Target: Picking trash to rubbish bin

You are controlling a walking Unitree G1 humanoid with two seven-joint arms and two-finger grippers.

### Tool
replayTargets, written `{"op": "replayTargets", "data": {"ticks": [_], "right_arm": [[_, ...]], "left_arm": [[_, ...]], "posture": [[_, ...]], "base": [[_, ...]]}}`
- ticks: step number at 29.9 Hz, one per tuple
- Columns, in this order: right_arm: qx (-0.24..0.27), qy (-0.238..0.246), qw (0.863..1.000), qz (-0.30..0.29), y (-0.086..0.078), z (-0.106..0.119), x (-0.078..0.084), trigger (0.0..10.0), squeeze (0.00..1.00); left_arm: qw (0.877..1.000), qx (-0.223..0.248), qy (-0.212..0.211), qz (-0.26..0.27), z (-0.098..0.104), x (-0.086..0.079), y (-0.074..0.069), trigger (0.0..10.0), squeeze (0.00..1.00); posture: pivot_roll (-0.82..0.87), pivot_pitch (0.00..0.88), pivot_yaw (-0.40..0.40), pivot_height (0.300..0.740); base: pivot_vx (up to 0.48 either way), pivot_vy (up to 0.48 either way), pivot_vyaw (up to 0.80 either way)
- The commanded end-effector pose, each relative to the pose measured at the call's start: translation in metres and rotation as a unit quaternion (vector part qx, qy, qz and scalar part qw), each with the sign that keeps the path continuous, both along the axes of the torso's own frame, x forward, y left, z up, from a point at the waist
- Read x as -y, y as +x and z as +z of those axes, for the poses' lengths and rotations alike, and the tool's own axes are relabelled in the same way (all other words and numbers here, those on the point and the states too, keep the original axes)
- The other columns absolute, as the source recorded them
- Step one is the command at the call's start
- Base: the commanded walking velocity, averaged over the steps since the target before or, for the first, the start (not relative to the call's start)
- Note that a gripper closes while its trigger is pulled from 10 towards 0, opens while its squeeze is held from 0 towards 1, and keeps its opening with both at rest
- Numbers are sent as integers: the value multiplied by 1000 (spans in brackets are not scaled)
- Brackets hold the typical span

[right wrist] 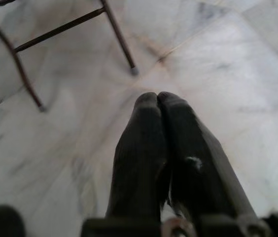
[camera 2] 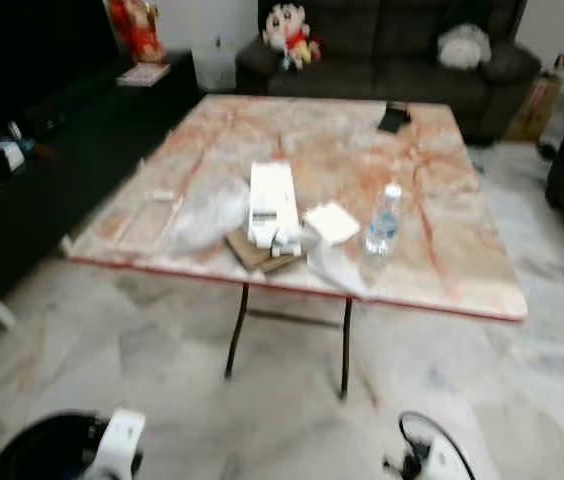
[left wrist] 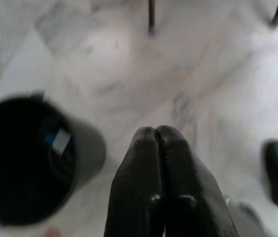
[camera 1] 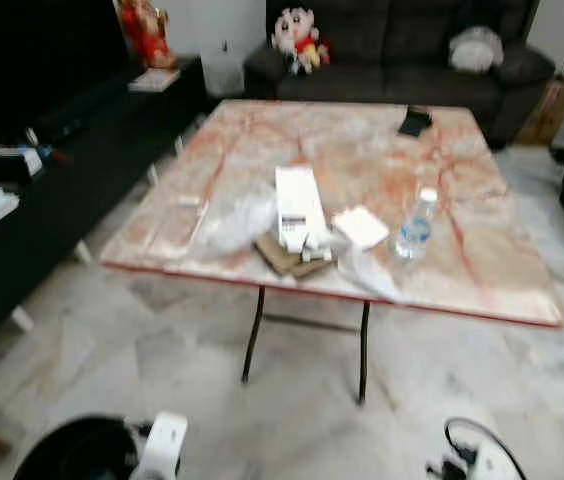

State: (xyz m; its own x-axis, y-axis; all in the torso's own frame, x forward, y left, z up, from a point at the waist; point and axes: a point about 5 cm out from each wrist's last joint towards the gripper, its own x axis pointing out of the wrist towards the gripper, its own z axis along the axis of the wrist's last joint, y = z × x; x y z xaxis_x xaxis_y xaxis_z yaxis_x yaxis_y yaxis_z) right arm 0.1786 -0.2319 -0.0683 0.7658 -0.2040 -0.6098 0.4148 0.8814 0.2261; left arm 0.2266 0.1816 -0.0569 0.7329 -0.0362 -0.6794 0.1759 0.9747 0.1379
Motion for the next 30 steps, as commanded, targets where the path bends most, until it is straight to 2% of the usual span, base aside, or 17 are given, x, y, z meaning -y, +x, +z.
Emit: {"op": "replayTargets", "data": {"ticks": [1,5,7,11,15,16,21,24,25,29,30], "right_arm": [[20,-12,1000,-6,6,6,8,10000,0],[30,-15,999,0,11,10,9,10000,0],[44,-25,999,12,17,14,9,10000,0],[63,-37,997,19,20,19,11,10000,0],[99,-59,993,36,29,29,11,10000,0],[127,-65,989,42,36,36,10,10000,0],[195,-93,974,71,56,59,3,10000,0],[229,-101,965,76,63,71,-1,10000,0],[255,-106,958,78,67,81,-5,10000,0],[281,-112,949,83,70,93,-10,10000,0],[308,-117,941,83,72,106,-14,10000,0]], "left_arm": [[1000,22,0,-11,5,7,7,10000,0],[999,41,3,-16,11,9,15,10000,0],[996,86,3,-30,24,15,30,10000,0],[991,130,-2,-35,37,21,43,10000,0],[981,187,3,-57,54,29,57,10000,0],[972,223,3,-69,65,34,65,10000,0],[950,296,-1,-102,93,54,82,10000,0],[945,313,-10,-98,101,59,87,10000,0],[938,332,-17,-97,108,62,89,10000,0],[929,356,-25,-96,117,66,90,10000,0],[921,379,-38,-86,126,68,91,10000,0]], "posture": [[47,63,23,740],[47,63,23,740],[47,63,23,740],[49,62,22,740],[49,62,22,740],[45,62,24,740],[45,62,24,740],[41,57,27,740],[35,50,31,740],[35,50,31,740],[35,44,29,740]], "base": [[0,0,0],[0,0,0],[0,0,0],[0,0,0],[0,0,0],[0,0,0],[0,0,0],[0,0,0],[0,0,0],[0,0,0],[0,0,0]]}}
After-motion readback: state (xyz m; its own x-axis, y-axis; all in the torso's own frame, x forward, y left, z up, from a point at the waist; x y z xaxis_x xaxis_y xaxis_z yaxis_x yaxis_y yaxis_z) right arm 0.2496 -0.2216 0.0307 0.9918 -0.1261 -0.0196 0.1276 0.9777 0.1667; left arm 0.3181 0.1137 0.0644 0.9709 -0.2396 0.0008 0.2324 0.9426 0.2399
